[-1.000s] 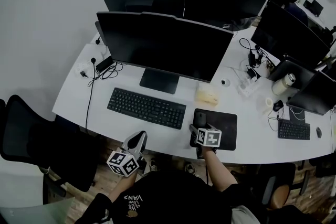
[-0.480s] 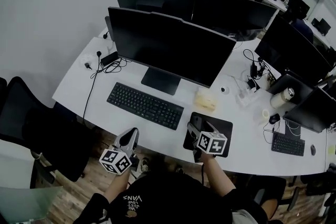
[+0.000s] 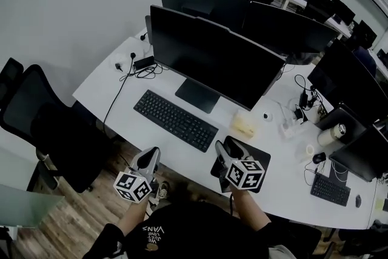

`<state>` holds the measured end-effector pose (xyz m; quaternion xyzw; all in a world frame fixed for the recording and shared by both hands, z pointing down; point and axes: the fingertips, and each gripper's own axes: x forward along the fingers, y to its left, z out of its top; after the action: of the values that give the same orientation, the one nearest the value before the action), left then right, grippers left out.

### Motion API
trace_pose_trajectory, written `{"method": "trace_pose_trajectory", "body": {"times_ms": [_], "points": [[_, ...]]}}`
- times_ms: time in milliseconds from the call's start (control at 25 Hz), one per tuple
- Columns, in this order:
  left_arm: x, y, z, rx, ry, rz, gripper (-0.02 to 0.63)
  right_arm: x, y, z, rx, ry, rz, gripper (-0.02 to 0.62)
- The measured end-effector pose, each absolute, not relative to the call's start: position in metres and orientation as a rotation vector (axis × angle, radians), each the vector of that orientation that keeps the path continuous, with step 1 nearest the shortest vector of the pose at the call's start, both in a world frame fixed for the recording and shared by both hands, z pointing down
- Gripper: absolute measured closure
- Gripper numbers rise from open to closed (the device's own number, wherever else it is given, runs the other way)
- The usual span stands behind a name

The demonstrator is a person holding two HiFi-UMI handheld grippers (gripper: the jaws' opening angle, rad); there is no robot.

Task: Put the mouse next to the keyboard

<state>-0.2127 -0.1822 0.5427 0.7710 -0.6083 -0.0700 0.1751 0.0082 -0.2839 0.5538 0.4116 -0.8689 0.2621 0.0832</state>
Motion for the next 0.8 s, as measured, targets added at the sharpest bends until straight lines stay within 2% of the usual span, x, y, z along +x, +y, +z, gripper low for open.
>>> {"method": "trace_pose_trajectory", "body": {"times_ms": [200, 360, 440, 800], "points": [[-0.208, -0.164, 0.538, 2.139, -1.805, -0.204, 0.604, 0.003, -0.275, 0.545, 1.164, -2.649, 0.745, 0.467], [-0.202, -0.151, 0.537, 2.100, -1.863, -0.219, 0.604, 0.007, -0.264, 0.543, 1.123, -2.673, 0.726, 0.564], [-0.196, -0.144, 0.538, 2.085, -1.886, -0.221, 0.604, 0.009, -0.258, 0.544, 1.091, -2.681, 0.726, 0.586], [-0.157, -0.124, 0.546, 2.063, -1.922, -0.188, 0.604, 0.025, -0.227, 0.568, 0.940, -2.649, 0.738, 0.589]]}}
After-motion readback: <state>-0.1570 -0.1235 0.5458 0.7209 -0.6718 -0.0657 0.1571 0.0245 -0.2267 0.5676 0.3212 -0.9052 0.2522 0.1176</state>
